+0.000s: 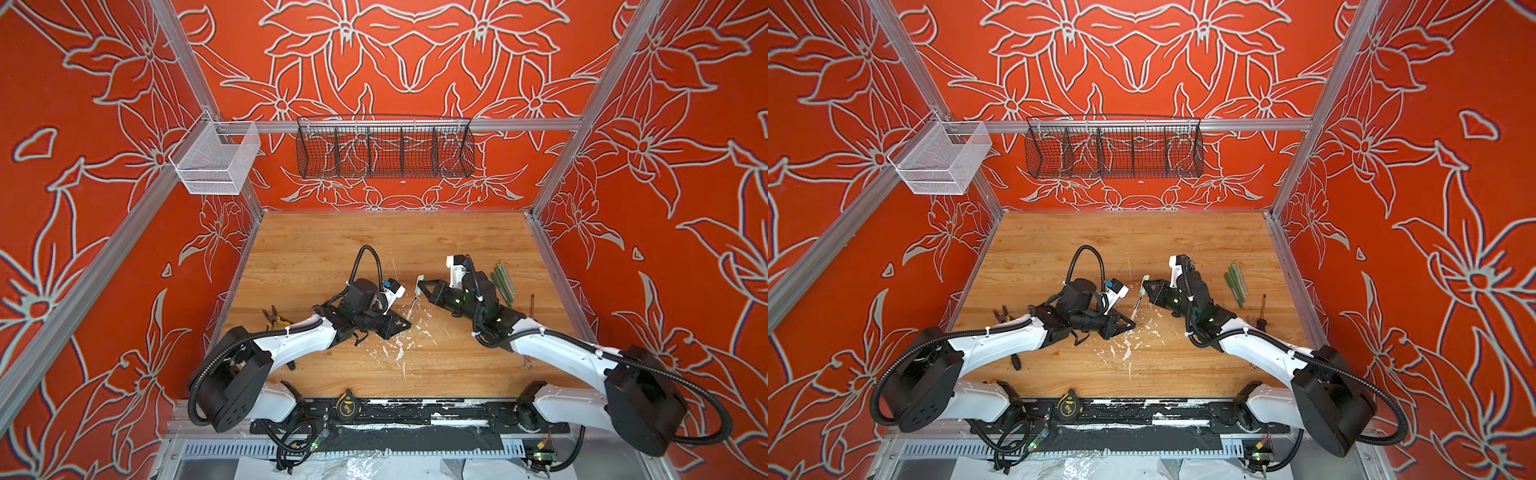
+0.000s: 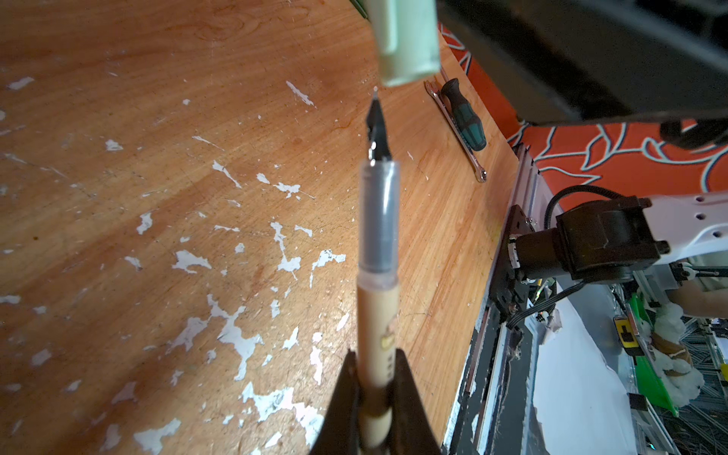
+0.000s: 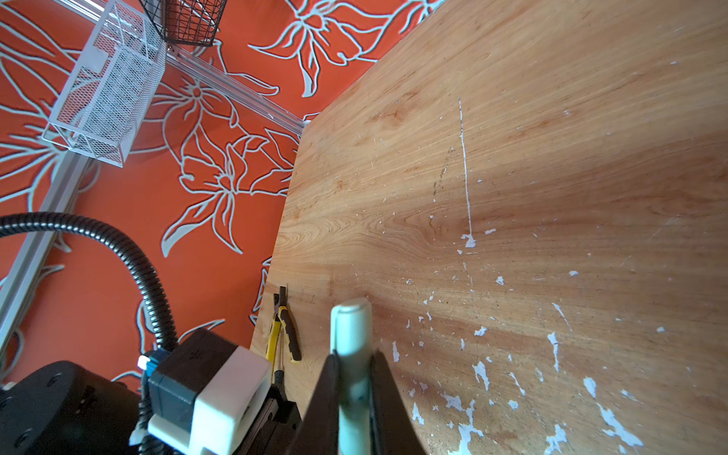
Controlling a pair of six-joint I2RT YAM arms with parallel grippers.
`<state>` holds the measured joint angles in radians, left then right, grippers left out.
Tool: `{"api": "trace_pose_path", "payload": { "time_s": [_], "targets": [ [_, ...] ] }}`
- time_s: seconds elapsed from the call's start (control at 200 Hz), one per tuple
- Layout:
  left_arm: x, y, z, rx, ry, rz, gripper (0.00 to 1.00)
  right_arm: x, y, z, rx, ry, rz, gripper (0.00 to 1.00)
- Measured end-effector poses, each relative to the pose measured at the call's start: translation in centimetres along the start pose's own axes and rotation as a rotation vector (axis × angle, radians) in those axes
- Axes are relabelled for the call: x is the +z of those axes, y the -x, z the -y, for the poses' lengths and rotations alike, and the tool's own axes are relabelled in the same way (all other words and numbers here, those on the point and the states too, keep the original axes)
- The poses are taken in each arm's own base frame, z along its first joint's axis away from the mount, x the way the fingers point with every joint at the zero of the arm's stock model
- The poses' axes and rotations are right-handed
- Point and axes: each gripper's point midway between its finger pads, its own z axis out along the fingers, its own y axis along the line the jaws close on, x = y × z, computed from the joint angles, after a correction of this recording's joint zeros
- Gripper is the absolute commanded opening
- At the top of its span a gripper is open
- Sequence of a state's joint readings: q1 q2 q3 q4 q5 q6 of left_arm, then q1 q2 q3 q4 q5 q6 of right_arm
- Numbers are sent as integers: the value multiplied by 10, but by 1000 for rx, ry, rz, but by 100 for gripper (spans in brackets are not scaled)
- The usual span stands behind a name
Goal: Insert the pens into the pen caps
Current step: 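Align the cap above the beige pen nib with the right gripper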
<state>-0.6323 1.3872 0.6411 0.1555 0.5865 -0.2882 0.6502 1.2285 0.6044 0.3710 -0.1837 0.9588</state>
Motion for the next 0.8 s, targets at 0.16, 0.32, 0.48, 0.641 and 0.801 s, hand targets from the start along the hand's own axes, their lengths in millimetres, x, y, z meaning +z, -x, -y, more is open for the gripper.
{"api": "trace_pose_path", "payload": {
  "time_s": [0.16,0.32,0.48,0.641,0.801],
  "targets": [
    [-1,2,-3,-5,5,6,0,0,-1,0,-1,1,-3,0],
    [-2,3,-3,-5,5,10,0,2,-3,0,-2,0,-8,0],
    [-3,4,-2,-3,3,15,0,3,-3,0,-2,0,-8,0],
    [-3,4,-2,-7,-2,15,0,3,-3,0,-2,0,-8,0],
    [-4,4,-2,-9,-2,15,0,4,-4,1,-5,1,-9,0]
  ]
}}
